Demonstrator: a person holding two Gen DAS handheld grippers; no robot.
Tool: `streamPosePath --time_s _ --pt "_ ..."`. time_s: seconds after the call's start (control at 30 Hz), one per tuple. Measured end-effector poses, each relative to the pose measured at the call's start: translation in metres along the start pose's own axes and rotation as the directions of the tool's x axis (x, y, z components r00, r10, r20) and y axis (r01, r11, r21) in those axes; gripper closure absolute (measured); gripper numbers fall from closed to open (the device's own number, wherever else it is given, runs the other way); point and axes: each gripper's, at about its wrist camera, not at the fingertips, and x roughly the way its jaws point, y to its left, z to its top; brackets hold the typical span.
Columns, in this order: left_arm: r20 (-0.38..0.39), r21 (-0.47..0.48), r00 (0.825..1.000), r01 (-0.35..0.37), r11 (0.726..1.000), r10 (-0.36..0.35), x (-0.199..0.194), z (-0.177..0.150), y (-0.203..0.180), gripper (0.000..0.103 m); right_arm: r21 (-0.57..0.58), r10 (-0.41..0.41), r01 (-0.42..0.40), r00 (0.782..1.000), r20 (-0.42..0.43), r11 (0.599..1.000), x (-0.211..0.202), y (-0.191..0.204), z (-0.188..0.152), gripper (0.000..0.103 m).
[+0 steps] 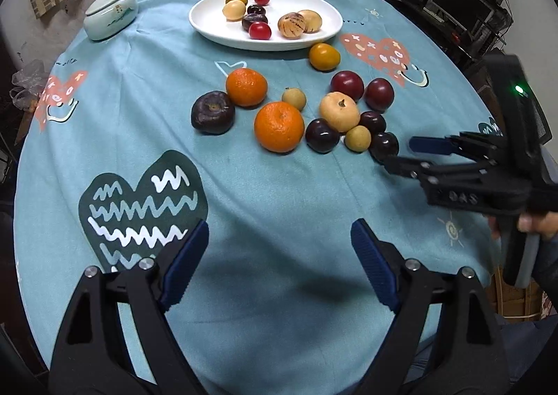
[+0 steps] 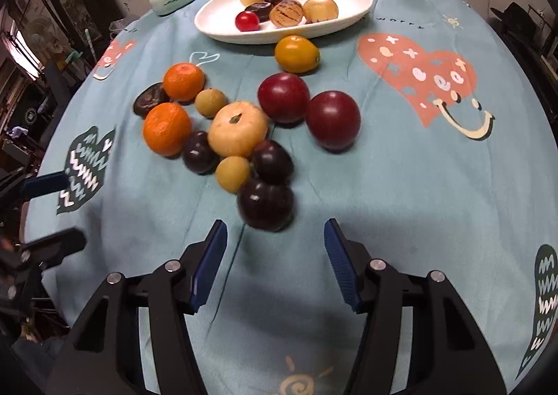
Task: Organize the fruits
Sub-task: 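Move both open grippers back toward the fruit pile, then grasp a dark plum with right gripper while left gripper grasps a small tan fruit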
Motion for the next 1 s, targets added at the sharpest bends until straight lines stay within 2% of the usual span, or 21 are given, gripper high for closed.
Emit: streamPosePath --time_s 0.23,0.3,0.4,0.57,0.67,0.8,0.83,0.87,0.93,1.0 --pt "-0.006 -0.019 1.000 -0.006 1.000 0.006 -0.003 -0.003 0.000 0.018 -0.001 0.013 -0.013 1.000 -0.028 1.000 0.013 -0.001 0.009 0.045" --pt "-0.011 -0.017 1.000 -0.001 1.000 0.001 -0.001 -0.001 -0.003 0.018 -0.011 0.008 -0.009 0.999 -0.032 1.000 0.015 0.001 0.012 0.050" --pt "-0.018 -0.006 1.000 0.003 1.000 -0.003 0.002 0.003 -0.010 0.018 -0.022 0.027 -0.028 0.999 -0.041 0.999 0.015 0.002 0.016 0.067" --pt "-0.020 0.015 1.000 0.015 1.000 -0.014 0.007 0.014 -0.025 0.017 -0.082 0.020 -0.024 0.999 -0.041 0.996 0.014 0.011 0.011 0.067" --pt "-0.001 0.041 1.000 0.032 0.999 -0.032 0.009 0.023 -0.039 0.017 -0.070 0.037 -0.039 0.999 -0.029 0.997 0.006 0.005 0.010 0.067" --pt "0.018 0.078 0.996 0.090 0.993 -0.092 0.019 0.036 -0.062 0.019 -0.017 0.032 -0.032 0.999 -0.003 0.999 -0.011 -0.021 0.005 0.067" --pt "0.013 0.076 0.995 0.096 0.992 -0.097 0.024 0.040 -0.066 0.027 -0.004 0.027 -0.027 1.000 -0.002 1.000 -0.014 -0.029 0.002 0.067" --pt "0.003 0.074 0.994 0.112 0.991 -0.113 0.030 0.043 -0.069 0.040 0.006 0.024 -0.024 1.000 0.000 1.000 -0.017 -0.034 0.000 0.067" --pt "-0.033 0.047 0.989 0.143 0.989 -0.141 0.046 0.049 -0.072 0.060 0.025 0.026 -0.027 1.000 0.005 0.999 -0.021 -0.043 -0.005 0.067" --pt "-0.058 0.025 0.991 0.125 0.992 -0.123 0.060 0.052 -0.075 0.063 0.046 0.035 -0.035 0.999 0.009 0.998 -0.024 -0.051 -0.011 0.067"
